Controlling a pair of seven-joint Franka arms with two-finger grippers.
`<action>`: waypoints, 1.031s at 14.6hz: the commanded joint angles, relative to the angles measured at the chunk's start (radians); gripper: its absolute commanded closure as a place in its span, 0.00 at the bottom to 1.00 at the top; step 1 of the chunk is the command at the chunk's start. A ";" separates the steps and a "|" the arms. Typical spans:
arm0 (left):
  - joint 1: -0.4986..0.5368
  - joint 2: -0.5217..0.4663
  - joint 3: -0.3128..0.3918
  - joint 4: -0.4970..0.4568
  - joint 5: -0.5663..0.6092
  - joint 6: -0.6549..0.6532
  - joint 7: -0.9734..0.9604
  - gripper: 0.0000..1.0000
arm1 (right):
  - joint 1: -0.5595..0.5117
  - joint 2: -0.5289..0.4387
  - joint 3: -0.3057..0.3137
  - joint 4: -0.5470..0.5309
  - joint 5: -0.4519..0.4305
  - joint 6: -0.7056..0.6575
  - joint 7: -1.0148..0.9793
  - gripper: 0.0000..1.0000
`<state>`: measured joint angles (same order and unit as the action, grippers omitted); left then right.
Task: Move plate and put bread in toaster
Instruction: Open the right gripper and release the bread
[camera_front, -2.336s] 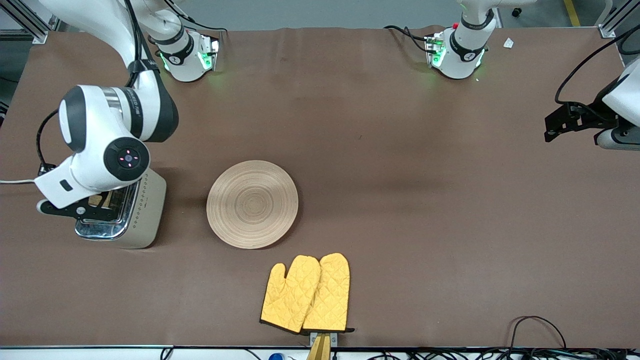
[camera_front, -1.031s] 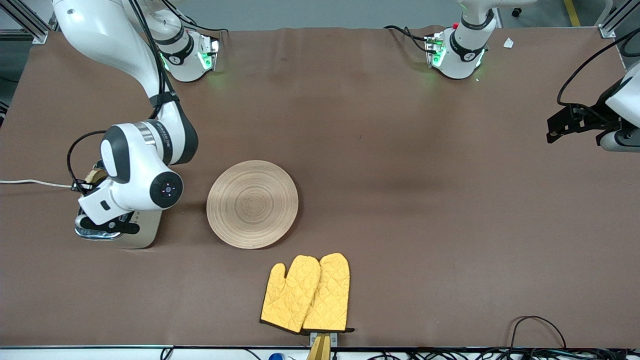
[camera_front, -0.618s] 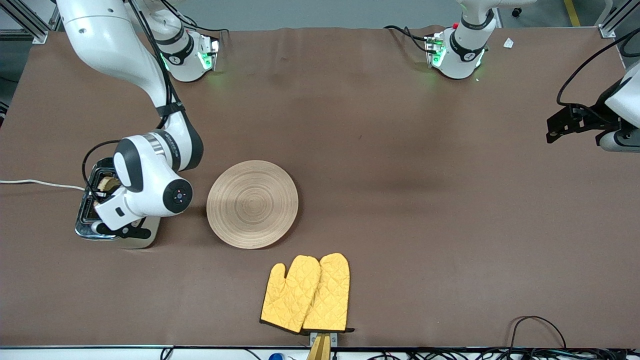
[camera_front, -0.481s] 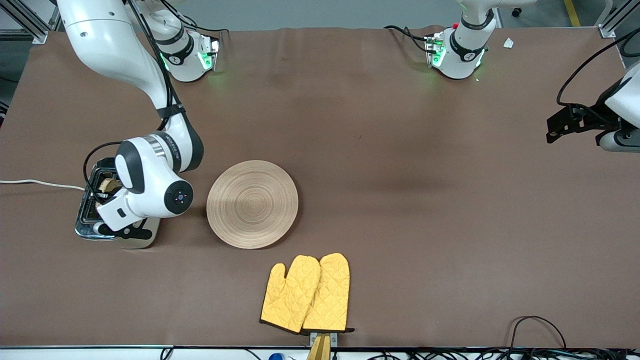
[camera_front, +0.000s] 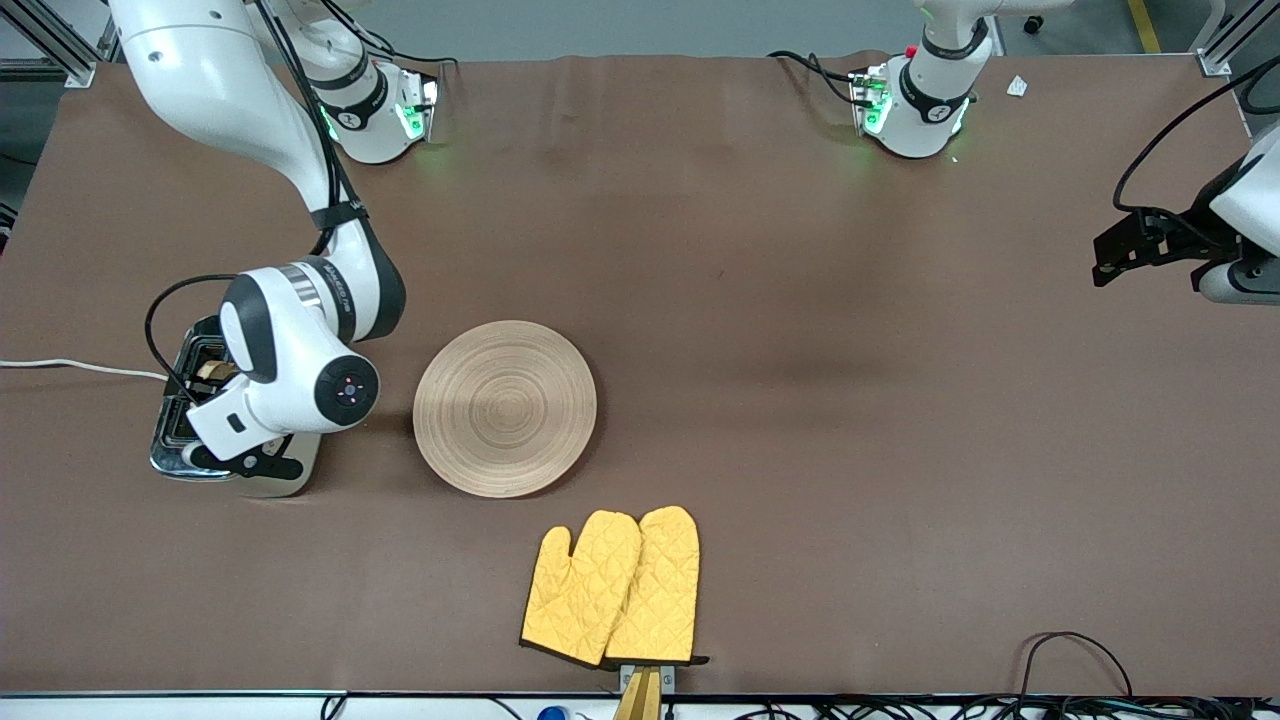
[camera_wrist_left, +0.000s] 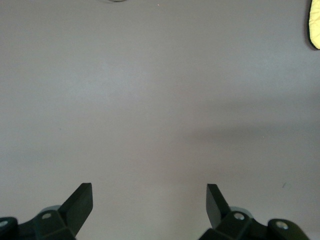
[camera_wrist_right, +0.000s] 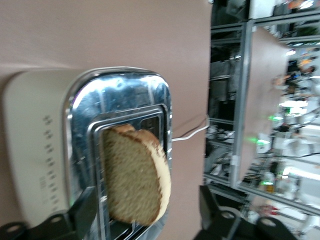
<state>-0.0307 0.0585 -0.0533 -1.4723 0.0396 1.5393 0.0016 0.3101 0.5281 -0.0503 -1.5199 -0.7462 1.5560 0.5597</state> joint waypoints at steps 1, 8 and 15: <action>-0.005 -0.002 0.003 0.006 -0.012 -0.002 -0.048 0.00 | 0.000 -0.068 0.012 0.001 0.062 -0.010 -0.001 0.00; -0.003 0.000 0.003 0.006 -0.007 -0.002 -0.035 0.00 | -0.002 -0.269 0.010 0.000 0.277 -0.066 0.003 0.00; -0.002 0.000 0.004 0.006 -0.009 -0.002 -0.037 0.00 | -0.143 -0.459 0.004 -0.008 0.569 -0.054 -0.182 0.00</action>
<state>-0.0303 0.0585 -0.0533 -1.4729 0.0395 1.5394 -0.0263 0.2266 0.1217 -0.0541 -1.4900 -0.2564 1.4810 0.4414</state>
